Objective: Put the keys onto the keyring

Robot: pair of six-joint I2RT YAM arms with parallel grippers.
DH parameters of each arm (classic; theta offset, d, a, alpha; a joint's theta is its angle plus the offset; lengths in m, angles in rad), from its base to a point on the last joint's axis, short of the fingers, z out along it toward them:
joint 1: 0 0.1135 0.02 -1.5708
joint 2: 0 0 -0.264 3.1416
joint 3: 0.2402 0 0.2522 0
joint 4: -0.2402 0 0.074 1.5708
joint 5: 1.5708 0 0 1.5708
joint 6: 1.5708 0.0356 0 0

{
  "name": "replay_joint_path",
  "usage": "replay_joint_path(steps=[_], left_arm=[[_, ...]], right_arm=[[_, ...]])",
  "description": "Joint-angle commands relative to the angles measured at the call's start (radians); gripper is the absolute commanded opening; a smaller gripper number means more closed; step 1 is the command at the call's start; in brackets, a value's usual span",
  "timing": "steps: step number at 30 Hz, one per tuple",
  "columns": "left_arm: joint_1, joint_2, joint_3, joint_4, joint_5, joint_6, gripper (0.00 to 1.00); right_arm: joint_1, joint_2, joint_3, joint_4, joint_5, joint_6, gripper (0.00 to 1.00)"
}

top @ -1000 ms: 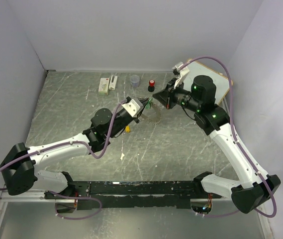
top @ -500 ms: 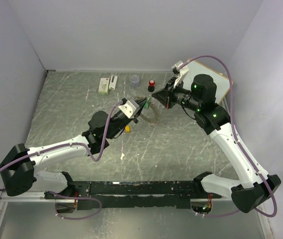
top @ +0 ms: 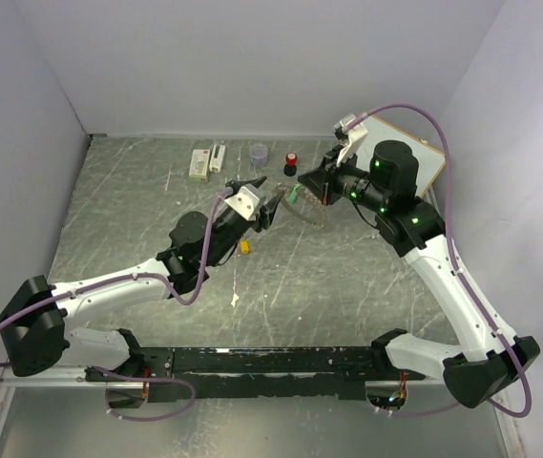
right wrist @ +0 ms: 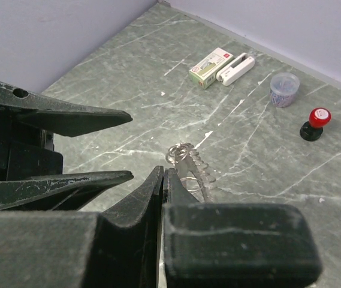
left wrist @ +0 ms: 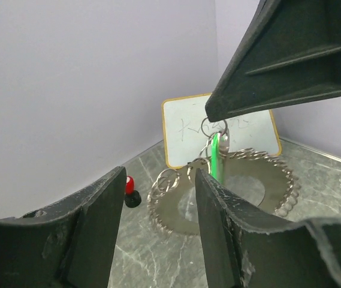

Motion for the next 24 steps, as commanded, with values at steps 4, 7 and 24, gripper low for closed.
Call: replay_joint_path(steps=[4,7,24], left_arm=[[0.001,-0.036,0.024,-0.024,-0.04,-0.002,0.61],[0.001,-0.035,0.034,-0.035,-0.041,0.012,0.6],[0.001,0.087,0.179,-0.18,0.057,0.061,0.53]], right_arm=[[-0.003,-0.007,0.031,0.023,0.015,-0.024,0.0],[-0.003,-0.007,0.028,0.027,0.012,-0.029,0.0],[-0.003,-0.019,0.037,0.03,-0.019,-0.038,0.0]])
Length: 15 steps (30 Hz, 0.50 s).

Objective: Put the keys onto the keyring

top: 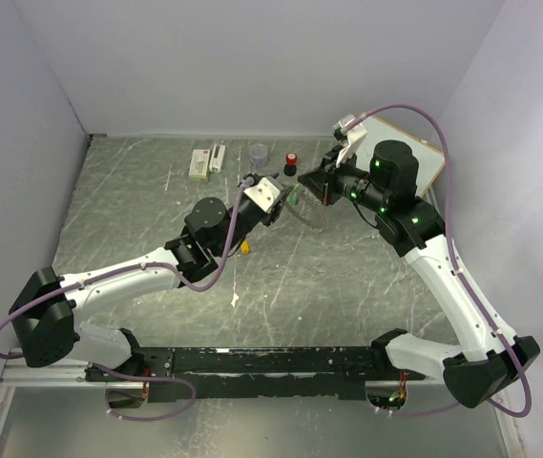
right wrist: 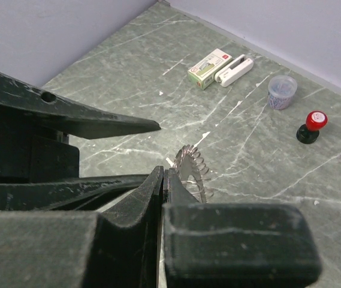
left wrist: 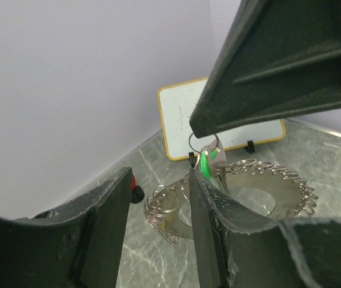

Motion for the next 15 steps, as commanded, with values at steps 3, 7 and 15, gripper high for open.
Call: replay_joint_path(steps=[3,7,15], left_arm=[[0.001,0.017,0.044,-0.043,0.05,0.005,0.52],[0.001,0.006,0.032,-0.044,0.064,-0.007,0.51],[0.0,-0.009,0.014,-0.038,0.099,-0.028,0.5]], right_arm=[[-0.002,-0.019,0.034,0.034,-0.014,-0.008,0.0],[-0.002,-0.02,0.028,0.035,-0.012,-0.008,0.0],[-0.002,-0.018,0.02,0.043,-0.015,-0.001,0.0]])
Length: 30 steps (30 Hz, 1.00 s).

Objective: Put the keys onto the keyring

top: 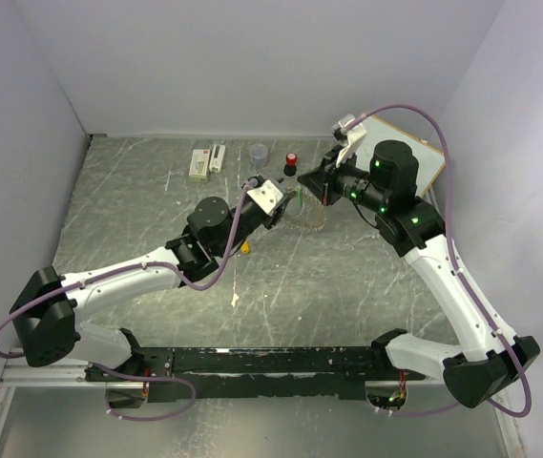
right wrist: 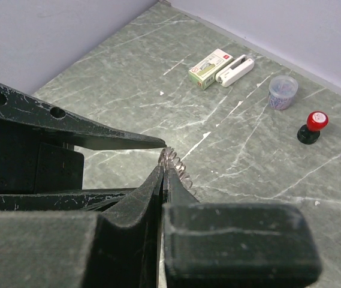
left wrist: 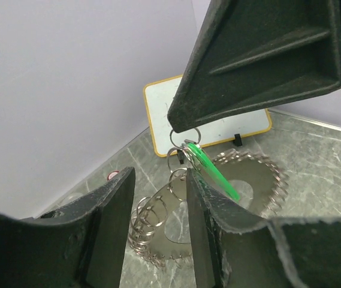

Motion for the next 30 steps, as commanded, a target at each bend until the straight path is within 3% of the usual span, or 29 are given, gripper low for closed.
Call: replay_joint_path(steps=[1,30], left_arm=[[0.001,-0.025,0.003,0.002,0.054,-0.022,0.5],[0.001,-0.035,-0.005,-0.004,0.139,-0.074,0.45]], right_arm=[[-0.002,-0.018,0.02,0.044,-0.012,0.0,0.0],[-0.003,-0.016,0.013,0.053,-0.011,0.011,0.0]])
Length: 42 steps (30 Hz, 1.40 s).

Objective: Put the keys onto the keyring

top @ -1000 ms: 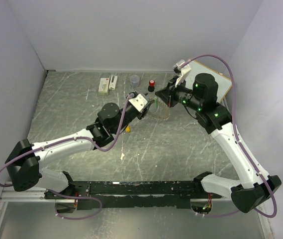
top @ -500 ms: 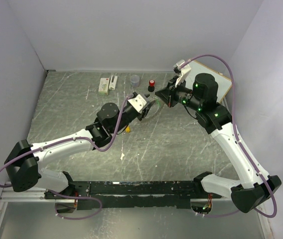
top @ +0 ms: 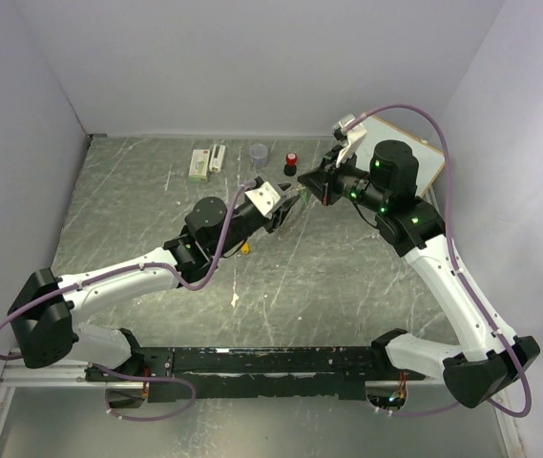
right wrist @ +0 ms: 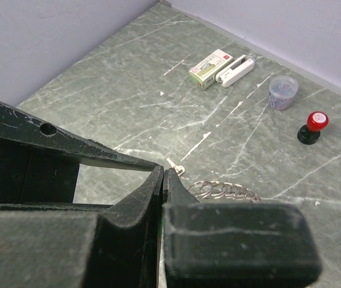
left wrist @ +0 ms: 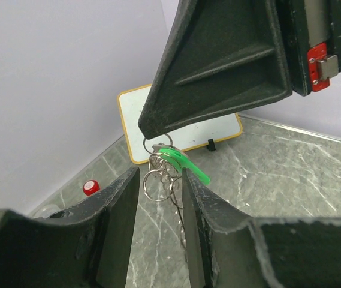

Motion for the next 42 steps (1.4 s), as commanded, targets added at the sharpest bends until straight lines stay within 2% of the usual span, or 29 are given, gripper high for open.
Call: replay_joint_path(steps=[1,42], left_arm=[[0.001,-0.019,-0.002,0.003,0.047,-0.02,0.45],[0.001,0.039,0.07,0.022,0.012,-0.012,0.45]], right_arm=[[-0.002,-0.016,0.013,0.053,-0.011,0.01,0.0],[-0.002,-0.027,-0.009,0.072,-0.059,0.034,0.0]])
